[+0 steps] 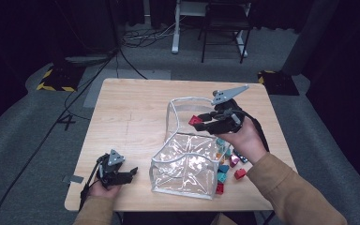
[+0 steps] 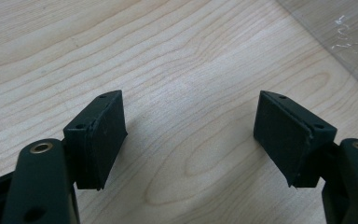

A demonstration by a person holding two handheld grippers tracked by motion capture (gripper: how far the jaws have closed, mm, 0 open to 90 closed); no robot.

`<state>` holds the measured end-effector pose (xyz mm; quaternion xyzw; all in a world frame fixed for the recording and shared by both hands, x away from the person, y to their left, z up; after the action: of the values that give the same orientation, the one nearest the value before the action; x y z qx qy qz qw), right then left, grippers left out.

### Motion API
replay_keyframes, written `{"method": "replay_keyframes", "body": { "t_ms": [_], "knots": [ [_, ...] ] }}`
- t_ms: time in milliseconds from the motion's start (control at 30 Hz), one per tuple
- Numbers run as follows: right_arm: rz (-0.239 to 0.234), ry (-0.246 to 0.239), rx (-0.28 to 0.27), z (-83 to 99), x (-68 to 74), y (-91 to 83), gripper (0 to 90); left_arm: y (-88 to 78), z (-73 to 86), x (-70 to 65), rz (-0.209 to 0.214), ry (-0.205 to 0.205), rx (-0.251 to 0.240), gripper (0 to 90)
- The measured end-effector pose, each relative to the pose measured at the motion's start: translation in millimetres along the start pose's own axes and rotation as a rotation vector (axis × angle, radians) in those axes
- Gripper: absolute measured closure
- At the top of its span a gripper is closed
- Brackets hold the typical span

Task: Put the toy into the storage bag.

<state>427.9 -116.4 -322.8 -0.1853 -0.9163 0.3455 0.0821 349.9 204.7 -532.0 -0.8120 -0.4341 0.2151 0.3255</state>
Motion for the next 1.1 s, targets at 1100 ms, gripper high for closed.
{"method": "replay_keyframes", "body": {
  "t_ms": [1100],
  "knots": [
    [-0.060,0.005,0.284,14.8,8.2,25.9,51.7,0.0,0.0,-0.1,0.000,0.000,0.000,25.4]
  ]
}}
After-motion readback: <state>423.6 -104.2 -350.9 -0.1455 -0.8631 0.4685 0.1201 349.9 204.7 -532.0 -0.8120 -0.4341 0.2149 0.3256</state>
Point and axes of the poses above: each handheld gripper's, and its own axes: y roughly forward along the jaws, z roughly out of its underside, x roughly to its left, the point moved 4 cm from there along y, roughly forward along the jaws, and after that the axes turned 3 degrees about -y, right-handed, at the moved point
